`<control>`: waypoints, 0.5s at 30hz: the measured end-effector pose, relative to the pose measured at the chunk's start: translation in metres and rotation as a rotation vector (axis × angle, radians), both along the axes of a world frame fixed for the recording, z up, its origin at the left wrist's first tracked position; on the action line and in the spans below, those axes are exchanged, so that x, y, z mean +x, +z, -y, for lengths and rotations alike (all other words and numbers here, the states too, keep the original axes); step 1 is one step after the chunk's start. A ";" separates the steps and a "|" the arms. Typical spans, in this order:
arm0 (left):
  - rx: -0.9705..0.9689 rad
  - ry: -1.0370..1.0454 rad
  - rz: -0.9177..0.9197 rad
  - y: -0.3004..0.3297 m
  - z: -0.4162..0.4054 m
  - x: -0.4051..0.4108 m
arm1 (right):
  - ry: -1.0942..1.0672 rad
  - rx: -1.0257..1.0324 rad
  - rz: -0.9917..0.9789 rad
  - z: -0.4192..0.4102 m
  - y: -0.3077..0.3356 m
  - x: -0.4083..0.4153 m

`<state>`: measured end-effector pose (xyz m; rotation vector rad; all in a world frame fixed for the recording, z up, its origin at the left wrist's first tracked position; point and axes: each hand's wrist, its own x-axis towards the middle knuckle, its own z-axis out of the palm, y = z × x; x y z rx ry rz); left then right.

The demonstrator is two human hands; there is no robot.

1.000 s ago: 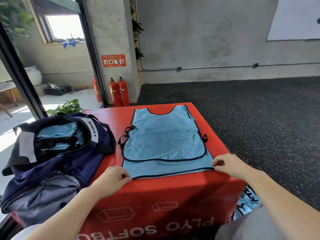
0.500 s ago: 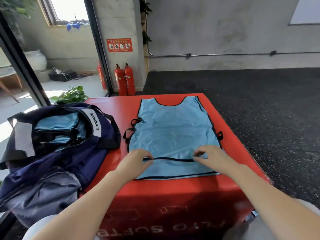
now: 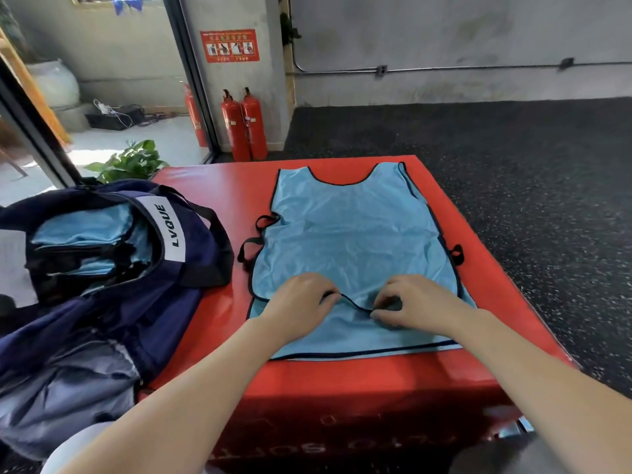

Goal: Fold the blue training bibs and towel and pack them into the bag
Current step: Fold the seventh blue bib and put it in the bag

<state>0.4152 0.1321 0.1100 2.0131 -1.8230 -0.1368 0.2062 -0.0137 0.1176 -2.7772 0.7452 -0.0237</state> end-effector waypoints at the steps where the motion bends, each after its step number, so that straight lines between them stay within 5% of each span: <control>1: -0.011 0.009 -0.011 0.001 0.002 -0.002 | -0.019 -0.028 0.004 -0.002 0.000 0.001; 8: -0.075 0.024 -0.087 0.008 0.009 -0.013 | -0.143 -0.227 0.171 -0.030 -0.007 0.021; 15: -0.090 0.033 -0.097 0.012 0.002 -0.003 | -0.252 -0.062 0.234 -0.016 0.004 0.007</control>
